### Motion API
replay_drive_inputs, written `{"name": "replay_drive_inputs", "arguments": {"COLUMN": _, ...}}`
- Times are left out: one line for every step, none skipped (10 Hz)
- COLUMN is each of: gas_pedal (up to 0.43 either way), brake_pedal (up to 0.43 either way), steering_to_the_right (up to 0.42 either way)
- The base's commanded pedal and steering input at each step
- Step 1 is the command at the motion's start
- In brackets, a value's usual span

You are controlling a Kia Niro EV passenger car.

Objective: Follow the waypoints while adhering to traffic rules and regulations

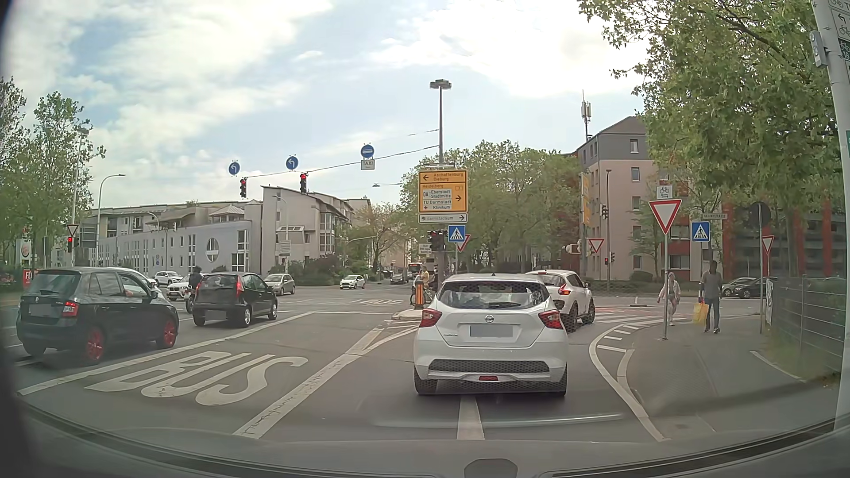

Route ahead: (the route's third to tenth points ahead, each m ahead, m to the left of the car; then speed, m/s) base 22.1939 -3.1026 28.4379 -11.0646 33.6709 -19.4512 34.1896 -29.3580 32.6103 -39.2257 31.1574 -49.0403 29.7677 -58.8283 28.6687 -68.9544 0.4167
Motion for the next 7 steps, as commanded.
{"name": "replay_drive_inputs", "arguments": {"gas_pedal": 0.087, "brake_pedal": 0.03, "steering_to_the_right": 0.072}}
{"name": "replay_drive_inputs", "arguments": {"gas_pedal": 0.087, "brake_pedal": 0.03, "steering_to_the_right": 0.069}}
{"name": "replay_drive_inputs", "arguments": {"gas_pedal": 0.087, "brake_pedal": 0.03, "steering_to_the_right": 0.066}}
{"name": "replay_drive_inputs", "arguments": {"gas_pedal": 0.087, "brake_pedal": 0.037, "steering_to_the_right": 0.063}}
{"name": "replay_drive_inputs", "arguments": {"gas_pedal": 0.087, "brake_pedal": 0.03, "steering_to_the_right": 0.059}}
{"name": "replay_drive_inputs", "arguments": {"gas_pedal": 0.11, "brake_pedal": 0.03, "steering_to_the_right": 0.055}}
{"name": "replay_drive_inputs", "arguments": {"gas_pedal": 0.13, "brake_pedal": 0.03, "steering_to_the_right": 0.052}}
